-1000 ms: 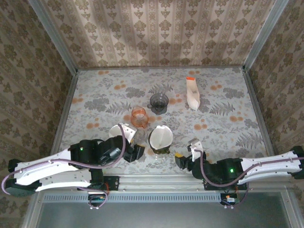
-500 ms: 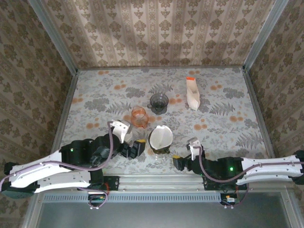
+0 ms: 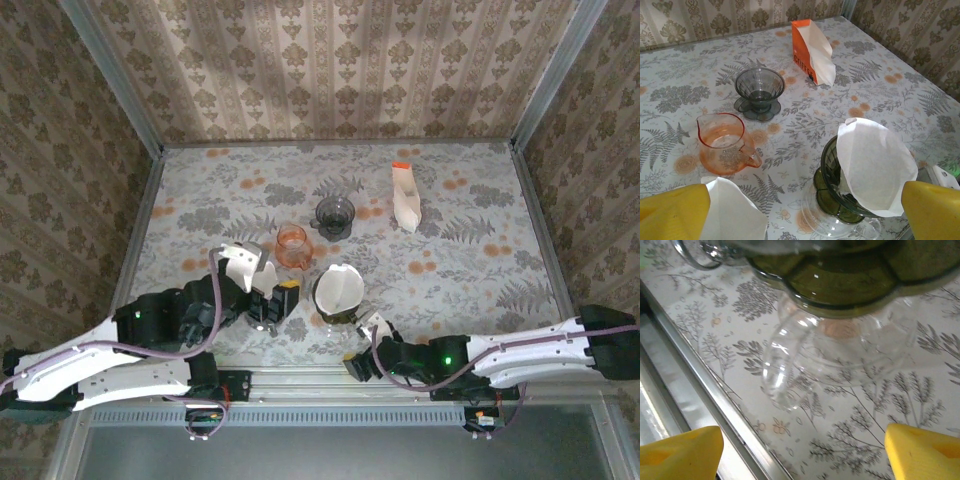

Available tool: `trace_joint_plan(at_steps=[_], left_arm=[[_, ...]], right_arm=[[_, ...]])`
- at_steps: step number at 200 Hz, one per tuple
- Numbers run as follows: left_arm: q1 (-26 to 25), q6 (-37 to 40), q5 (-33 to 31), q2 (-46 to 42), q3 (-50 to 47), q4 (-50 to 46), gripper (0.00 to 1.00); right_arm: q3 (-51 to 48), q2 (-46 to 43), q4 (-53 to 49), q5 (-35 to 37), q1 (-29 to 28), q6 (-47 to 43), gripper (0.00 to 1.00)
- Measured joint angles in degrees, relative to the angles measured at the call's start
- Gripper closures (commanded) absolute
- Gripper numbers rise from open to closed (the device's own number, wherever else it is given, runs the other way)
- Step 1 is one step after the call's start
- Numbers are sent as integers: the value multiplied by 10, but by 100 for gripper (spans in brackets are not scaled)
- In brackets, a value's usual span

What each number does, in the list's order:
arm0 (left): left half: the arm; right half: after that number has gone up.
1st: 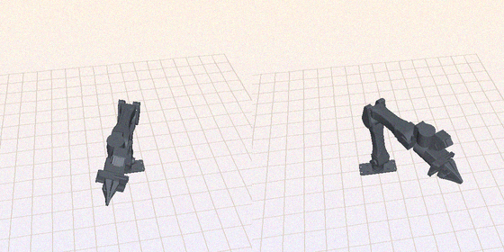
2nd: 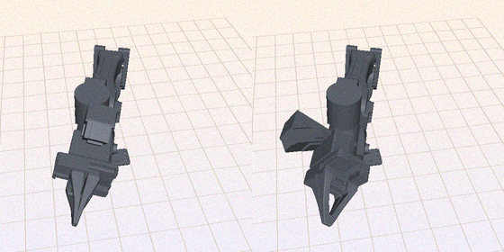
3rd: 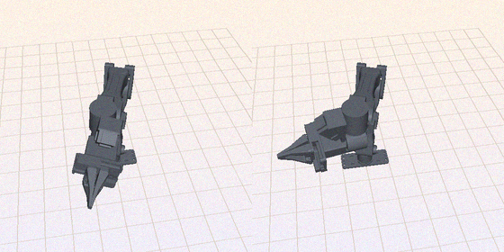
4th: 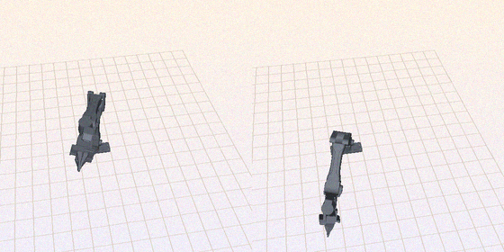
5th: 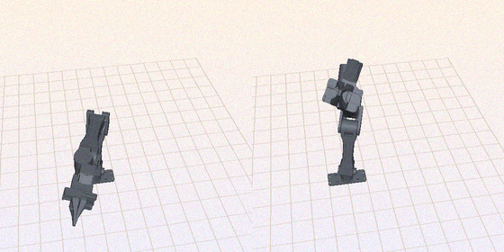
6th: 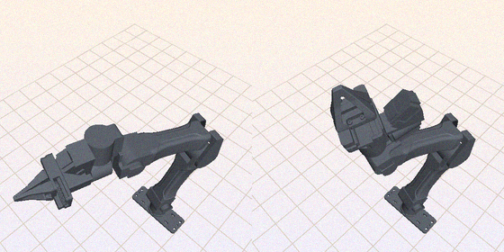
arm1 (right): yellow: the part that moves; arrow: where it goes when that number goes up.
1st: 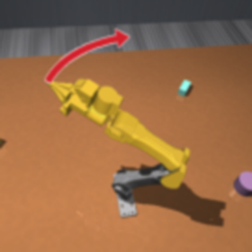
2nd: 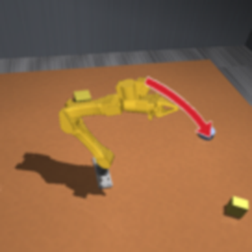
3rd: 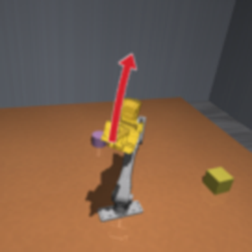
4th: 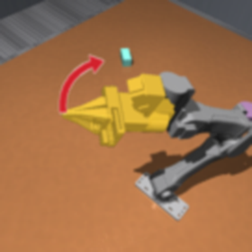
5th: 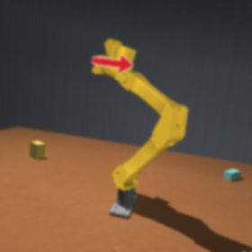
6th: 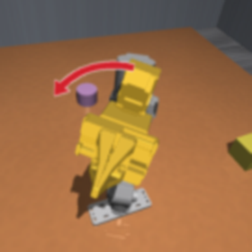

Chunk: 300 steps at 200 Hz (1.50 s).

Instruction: Place the coffee filter in the dripper

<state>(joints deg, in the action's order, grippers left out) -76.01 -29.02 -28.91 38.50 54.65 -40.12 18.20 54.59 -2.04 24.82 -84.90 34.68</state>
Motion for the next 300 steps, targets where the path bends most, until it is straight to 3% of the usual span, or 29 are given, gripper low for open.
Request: trace_joint_plan(at_steps=[66, 106, 173, 300], left_arm=[[7, 3, -1, 0, 0, 8, 0], [7, 3, -1, 0, 0, 8, 0], [9, 3, -1, 5, 0, 12, 0], [12, 3, -7, -12, 0, 13, 0]], right_arm=[[-8, 54, 96, 18, -5, -11, 16], [-8, 79, 113, 54, -5, -10, 22], [-9, 107, 127, 87, -3, -3, 21], [-17, 144, 200, 76, 67, -18, 24]])
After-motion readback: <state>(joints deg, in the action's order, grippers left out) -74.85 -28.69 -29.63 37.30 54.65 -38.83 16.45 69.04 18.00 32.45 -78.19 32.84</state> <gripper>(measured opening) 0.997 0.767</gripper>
